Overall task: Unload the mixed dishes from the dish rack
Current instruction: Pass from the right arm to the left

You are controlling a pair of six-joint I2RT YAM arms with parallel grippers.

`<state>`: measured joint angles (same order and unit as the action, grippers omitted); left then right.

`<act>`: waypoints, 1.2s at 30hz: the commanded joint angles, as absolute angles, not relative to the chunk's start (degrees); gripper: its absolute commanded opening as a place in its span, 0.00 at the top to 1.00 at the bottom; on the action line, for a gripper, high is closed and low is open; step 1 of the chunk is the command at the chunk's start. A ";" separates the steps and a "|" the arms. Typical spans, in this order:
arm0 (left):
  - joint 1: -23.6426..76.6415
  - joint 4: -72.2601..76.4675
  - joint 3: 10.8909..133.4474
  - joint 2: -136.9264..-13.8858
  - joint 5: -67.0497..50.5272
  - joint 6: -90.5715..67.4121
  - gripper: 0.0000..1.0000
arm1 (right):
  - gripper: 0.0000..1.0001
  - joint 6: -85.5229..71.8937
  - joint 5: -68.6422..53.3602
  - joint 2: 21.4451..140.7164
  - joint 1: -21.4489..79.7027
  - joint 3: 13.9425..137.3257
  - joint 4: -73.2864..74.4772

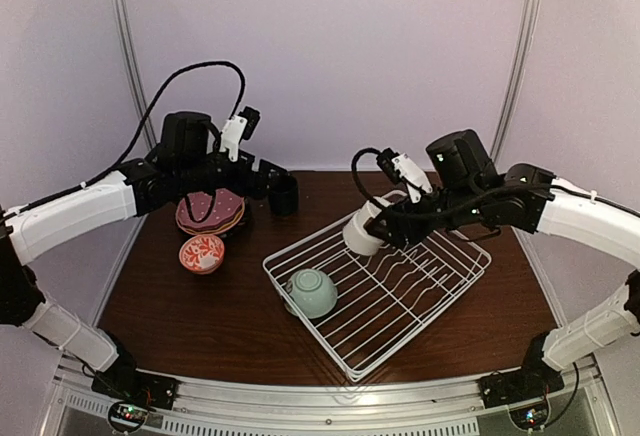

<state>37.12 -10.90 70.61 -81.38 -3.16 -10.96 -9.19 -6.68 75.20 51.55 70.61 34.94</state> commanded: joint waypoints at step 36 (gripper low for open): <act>51.19 58.80 54.05 -80.76 -28.78 -15.93 0.48 | 0.48 -42.28 -30.28 65.54 42.45 57.18 -27.13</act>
<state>49.93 53.91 50.81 -79.55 -29.32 -15.33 -40.38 -28.62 66.43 42.61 57.89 -22.37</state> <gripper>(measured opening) 0.524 0.710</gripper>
